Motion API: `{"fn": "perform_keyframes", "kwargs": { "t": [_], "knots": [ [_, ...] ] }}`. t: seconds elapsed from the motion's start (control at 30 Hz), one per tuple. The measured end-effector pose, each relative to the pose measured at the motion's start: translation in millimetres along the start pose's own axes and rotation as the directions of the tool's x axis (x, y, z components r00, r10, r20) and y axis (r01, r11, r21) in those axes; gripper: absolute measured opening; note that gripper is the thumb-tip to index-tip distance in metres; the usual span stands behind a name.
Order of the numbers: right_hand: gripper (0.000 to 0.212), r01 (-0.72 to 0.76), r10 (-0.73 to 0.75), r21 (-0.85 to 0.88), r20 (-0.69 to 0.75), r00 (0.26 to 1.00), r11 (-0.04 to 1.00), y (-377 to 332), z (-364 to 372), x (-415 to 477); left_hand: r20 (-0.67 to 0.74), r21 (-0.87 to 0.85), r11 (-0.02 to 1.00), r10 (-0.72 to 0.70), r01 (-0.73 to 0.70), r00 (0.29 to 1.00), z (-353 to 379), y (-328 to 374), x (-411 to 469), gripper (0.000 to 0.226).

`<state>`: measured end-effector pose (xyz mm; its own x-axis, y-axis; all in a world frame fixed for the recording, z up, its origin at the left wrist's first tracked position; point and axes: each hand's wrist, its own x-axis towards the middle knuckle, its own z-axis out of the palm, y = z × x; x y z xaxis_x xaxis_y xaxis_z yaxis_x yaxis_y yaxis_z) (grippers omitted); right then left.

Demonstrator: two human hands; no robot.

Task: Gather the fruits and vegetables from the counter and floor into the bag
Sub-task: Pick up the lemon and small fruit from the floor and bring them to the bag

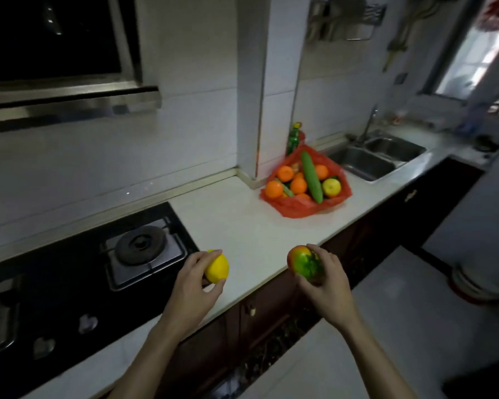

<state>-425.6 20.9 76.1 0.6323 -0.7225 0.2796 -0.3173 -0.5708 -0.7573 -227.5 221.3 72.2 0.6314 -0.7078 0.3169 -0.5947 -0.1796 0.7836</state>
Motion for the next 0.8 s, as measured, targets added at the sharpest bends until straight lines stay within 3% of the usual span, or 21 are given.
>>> {"fn": "perform_keyframes", "kwargs": {
  "t": [0.43,0.8],
  "knots": [
    [0.063,-0.175,0.17,-0.007,-0.188,0.967,0.985,84.8,-69.9,42.6,0.194,-0.079,0.988,0.145,-0.132,0.97,128.4,25.6,123.2,0.055],
    [0.061,-0.227,0.209,-0.062,-0.216,0.954,0.972,132.6,-76.7,179.5,0.251,-0.136,0.982,0.163,-0.132,0.954,203.7,-0.3,277.8,0.053]
  ]
}}
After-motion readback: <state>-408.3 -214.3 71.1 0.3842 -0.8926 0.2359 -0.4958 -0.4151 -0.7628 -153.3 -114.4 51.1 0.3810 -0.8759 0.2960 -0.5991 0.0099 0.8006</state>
